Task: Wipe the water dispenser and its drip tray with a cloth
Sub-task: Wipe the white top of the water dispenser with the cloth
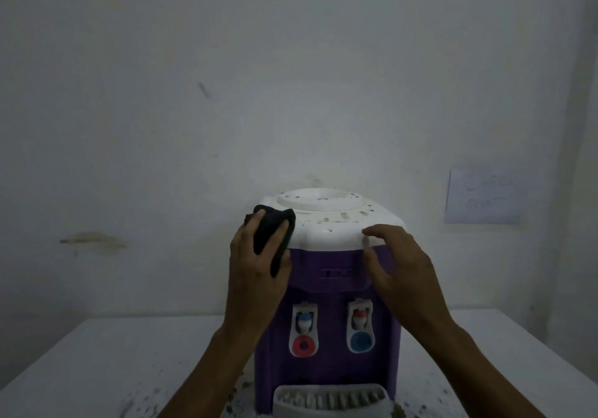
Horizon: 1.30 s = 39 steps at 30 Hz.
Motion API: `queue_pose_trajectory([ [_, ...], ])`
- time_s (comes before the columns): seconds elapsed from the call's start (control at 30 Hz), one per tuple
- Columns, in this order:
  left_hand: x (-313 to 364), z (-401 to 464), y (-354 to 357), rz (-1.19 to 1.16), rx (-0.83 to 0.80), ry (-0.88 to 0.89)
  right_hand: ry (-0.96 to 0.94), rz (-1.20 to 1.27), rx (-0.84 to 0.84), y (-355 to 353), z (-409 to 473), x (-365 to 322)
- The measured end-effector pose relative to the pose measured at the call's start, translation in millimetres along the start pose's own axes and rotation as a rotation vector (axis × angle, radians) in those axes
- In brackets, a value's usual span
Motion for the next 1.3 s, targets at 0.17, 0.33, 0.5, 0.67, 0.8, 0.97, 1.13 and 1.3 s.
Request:
queue_pose_trajectory([
  [0.17, -10, 1, 2, 0.023, -0.027, -0.070, -0.125, -0.256, -0.061, 9, -3, 15],
  [0.33, -6, -6, 9, 0.008, -0.016, -0.093, -0.131, -0.267, -0.086, 16, -13, 31],
  [0.5, 9, -34, 19, 0.104, -0.069, 0.091, -0.118, -0.224, -0.059, 16, -17, 36],
  [0.67, 23, -4, 12, 0.141, -0.111, 0.032, -0.169, -0.242, -0.074, 17, -14, 31],
  [0.8, 30, 23, 5, 0.131, -0.143, -0.058, -0.196, -0.258, -0.104, 20, -10, 27],
  [0.97, 24, 1, 6, 0.100, -0.140, 0.012, -0.182, -0.214, -0.095, 20, -9, 29],
  [1.13, 46, 0, 10, 0.138, -0.201, 0.059, -0.165, -0.142, -0.042, 17, -9, 27],
  [1.3, 63, 33, 8, 0.215, -0.308, 0.066, -0.170, -0.111, -0.001, 16, -4, 23],
])
Point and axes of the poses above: each hand's wrist, its own z-axis towards the middle knuckle, its own y-axis out of the palm, x = y × z, the point moved 2 cm from there along z, towards the middle knuckle, and after that the axes turned 15 degrees about -y, right-handed, at the moved point
